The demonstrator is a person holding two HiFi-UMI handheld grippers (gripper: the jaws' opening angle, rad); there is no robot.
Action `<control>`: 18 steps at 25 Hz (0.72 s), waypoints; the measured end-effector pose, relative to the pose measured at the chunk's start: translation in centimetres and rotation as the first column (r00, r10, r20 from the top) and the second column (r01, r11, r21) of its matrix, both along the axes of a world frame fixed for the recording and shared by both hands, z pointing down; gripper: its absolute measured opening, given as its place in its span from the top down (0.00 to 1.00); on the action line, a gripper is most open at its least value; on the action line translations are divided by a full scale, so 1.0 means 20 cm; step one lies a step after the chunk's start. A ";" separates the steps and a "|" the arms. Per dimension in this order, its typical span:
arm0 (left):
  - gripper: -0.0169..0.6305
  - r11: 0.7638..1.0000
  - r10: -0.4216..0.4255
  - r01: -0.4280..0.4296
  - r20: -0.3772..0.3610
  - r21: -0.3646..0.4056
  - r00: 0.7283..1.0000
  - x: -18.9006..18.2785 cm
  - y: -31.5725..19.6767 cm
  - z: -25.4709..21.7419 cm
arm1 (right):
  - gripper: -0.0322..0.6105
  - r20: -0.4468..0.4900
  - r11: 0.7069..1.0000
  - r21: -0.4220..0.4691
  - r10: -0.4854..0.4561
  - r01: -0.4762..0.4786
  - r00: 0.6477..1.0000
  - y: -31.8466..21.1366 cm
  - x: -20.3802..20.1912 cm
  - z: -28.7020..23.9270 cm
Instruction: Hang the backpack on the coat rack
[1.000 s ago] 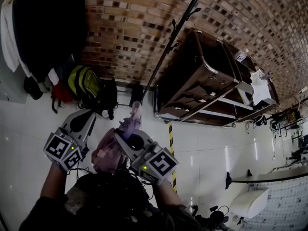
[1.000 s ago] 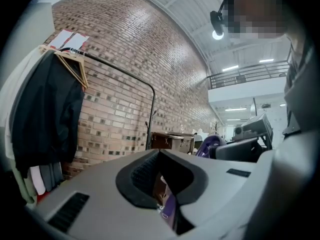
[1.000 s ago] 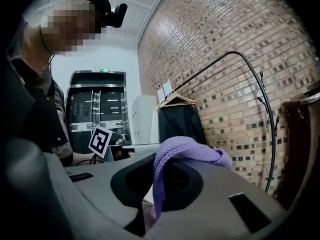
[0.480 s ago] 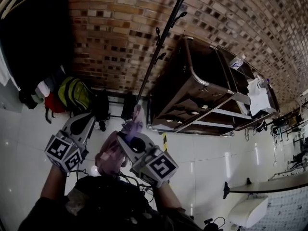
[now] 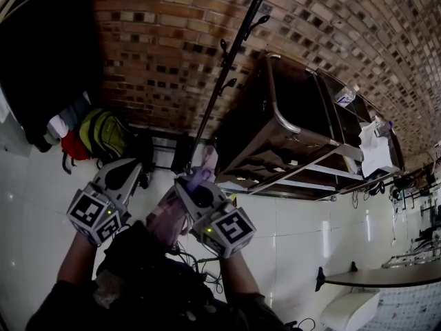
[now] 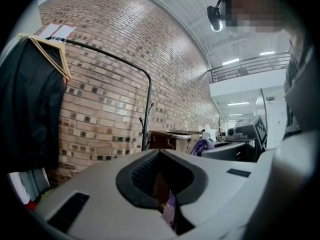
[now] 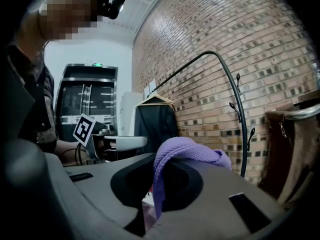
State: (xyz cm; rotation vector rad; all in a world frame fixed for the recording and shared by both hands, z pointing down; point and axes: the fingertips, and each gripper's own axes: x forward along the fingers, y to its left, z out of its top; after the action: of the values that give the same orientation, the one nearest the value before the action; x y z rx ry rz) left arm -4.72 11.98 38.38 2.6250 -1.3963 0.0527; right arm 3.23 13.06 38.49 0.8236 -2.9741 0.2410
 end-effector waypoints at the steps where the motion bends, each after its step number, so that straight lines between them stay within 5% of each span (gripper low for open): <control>1: 0.95 1.000 0.006 -0.006 -0.004 0.003 1.000 0.01 -0.03 0.00 | 0.89 -0.002 1.000 -0.006 0.007 -0.007 1.000 -0.03 0.00 0.00; 18: 0.95 0.992 0.119 -0.122 -0.066 -0.037 0.991 -0.15 -0.87 0.14 | 0.89 -0.064 1.000 -0.005 0.015 -0.016 0.998 -0.83 -0.29 0.00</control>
State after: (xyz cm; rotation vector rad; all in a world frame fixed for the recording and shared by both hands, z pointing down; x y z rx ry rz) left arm -7.72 -5.37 41.14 2.6500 -1.2029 0.0123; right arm -2.66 -3.57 38.50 0.8379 -2.9073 0.2196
